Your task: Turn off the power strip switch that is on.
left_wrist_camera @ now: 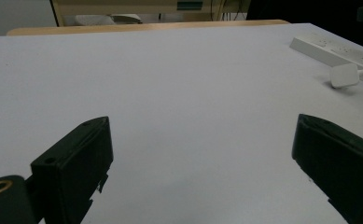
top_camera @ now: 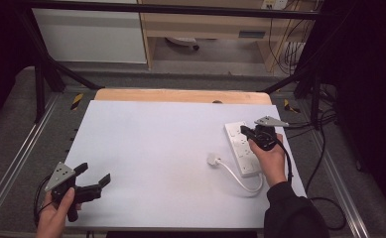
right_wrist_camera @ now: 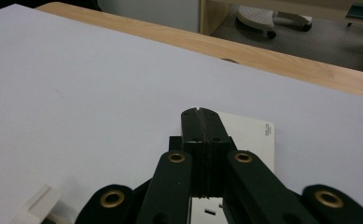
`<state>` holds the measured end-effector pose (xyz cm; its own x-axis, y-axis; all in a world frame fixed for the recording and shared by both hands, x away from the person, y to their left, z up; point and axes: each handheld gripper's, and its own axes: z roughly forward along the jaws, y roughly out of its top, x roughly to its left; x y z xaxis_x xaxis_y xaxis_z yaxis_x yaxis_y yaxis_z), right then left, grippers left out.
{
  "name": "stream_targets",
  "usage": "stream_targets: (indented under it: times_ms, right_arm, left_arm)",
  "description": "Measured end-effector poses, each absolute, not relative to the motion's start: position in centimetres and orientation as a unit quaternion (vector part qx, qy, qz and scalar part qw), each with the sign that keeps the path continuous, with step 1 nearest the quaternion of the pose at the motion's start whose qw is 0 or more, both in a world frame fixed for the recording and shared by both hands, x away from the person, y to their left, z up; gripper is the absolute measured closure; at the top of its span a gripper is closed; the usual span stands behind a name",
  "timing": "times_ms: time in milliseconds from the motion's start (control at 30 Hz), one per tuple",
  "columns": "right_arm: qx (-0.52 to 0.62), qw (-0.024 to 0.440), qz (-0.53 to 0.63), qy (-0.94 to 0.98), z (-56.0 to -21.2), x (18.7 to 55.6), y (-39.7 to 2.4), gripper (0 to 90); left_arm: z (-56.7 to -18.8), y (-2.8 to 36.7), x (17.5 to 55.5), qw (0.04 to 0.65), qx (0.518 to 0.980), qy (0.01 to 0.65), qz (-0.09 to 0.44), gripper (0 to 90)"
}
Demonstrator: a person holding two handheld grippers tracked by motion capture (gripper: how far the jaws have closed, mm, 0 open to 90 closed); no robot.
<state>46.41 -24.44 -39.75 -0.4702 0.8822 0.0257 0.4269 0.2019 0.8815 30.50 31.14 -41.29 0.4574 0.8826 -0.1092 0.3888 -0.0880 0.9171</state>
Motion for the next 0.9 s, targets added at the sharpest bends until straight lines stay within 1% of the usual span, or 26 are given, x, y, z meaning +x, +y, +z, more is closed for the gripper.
stream_targets:
  times_ms: [900]
  right_arm:
    - [0.455, 0.223, 0.409, 0.759, -41.6, 47.2, -23.6, 90.0]
  left_arm:
    - [-41.3, 31.2, 30.5, 0.497, 0.695, 0.456, 0.249, 5.0]
